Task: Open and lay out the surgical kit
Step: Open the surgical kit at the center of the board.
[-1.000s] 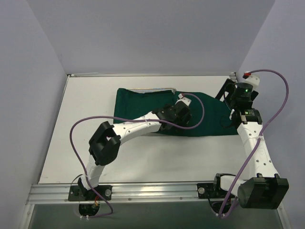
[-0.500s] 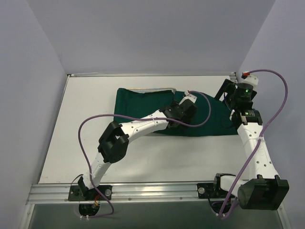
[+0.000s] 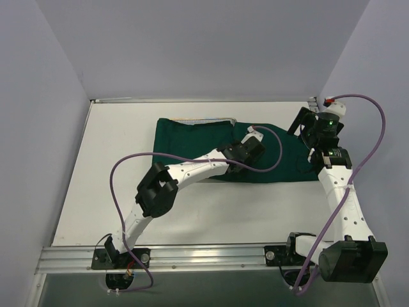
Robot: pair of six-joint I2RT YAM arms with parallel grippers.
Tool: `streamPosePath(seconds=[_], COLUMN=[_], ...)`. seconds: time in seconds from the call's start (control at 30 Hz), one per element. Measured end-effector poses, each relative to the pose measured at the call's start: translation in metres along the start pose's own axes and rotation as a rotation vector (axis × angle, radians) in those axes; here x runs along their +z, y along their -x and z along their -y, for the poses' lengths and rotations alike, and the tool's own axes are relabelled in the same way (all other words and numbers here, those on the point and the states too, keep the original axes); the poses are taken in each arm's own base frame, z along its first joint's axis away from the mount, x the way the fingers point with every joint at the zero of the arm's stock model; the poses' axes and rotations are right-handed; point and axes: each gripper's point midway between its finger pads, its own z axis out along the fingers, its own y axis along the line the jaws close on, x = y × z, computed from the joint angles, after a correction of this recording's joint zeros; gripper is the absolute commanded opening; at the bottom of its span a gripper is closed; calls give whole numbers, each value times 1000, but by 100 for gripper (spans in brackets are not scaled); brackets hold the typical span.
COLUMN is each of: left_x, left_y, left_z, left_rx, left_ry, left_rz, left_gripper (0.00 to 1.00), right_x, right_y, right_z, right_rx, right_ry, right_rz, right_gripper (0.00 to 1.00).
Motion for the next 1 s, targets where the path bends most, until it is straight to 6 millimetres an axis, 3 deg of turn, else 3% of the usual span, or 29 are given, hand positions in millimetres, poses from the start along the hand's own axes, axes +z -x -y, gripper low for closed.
streamPosePath(seconds=[0.47,0.67,0.9,1.0], left_x=[-1,-1,-11,-22], left_y=[1,2,10,18], left_z=[2,1,-1,-4], left_rx=[-6,-11,-25,-39], left_ry=[-13,-13,-24,-32], left_rz=[0,0,20,41], left_gripper=[52,38,39,45], right_x=[0,0,0,0], right_y=[-2,-2,-2,-2], right_z=[-2,-2,-3,-3], right_rx=[7,7,7,7], right_ry=[10,13,14,15], right_rz=[-6,-7,-7,-8], right_gripper=[90,90,90,90])
